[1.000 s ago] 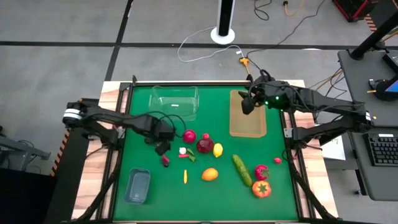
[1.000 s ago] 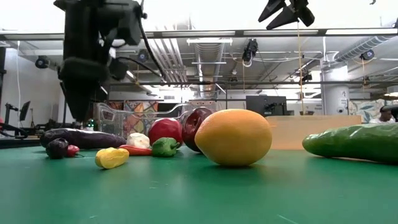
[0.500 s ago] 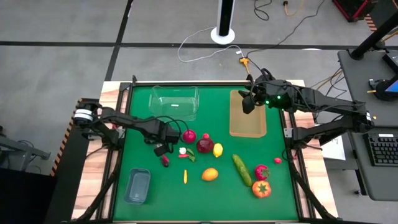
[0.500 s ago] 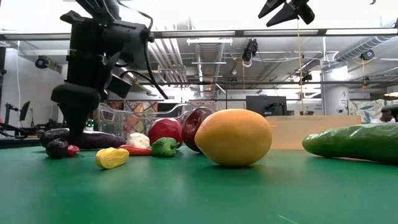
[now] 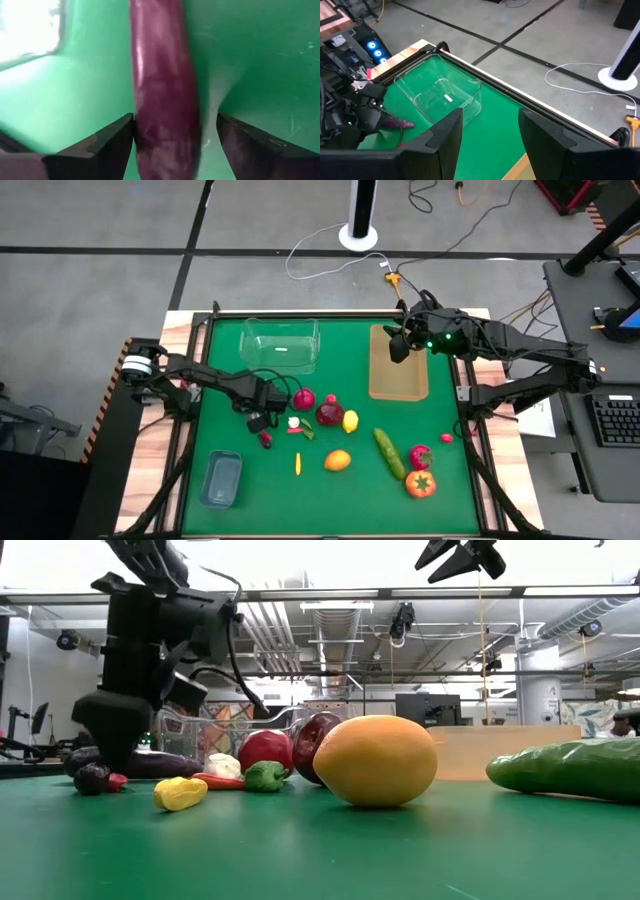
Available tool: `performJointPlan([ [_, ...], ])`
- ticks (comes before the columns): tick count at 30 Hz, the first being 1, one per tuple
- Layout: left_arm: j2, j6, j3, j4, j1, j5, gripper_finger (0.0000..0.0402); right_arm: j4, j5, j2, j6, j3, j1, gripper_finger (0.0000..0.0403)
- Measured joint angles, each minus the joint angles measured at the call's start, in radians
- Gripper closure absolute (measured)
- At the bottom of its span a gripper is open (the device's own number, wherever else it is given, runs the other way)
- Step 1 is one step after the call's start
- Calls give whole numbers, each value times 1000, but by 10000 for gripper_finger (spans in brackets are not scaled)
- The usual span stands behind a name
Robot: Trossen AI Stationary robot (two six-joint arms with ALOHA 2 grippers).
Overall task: Sort produce into baskets
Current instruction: Put the top large purple eggplant into the transparent bin
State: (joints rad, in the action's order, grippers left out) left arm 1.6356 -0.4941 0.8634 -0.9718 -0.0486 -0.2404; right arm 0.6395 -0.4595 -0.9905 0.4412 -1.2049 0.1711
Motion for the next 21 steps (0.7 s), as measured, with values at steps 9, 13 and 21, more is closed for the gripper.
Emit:
performJointPlan([
  [9, -16, 15, -23, 27, -3, 48, 196, 0, 0, 0, 0, 0, 0, 218],
  [13, -50, 15, -23, 12, -3, 68, 238, 0, 0, 0, 0, 0, 0, 218],
  [21, -176, 33, 12, -41, -9, 207, 232, 2, 0, 0, 0, 0, 0, 218],
])
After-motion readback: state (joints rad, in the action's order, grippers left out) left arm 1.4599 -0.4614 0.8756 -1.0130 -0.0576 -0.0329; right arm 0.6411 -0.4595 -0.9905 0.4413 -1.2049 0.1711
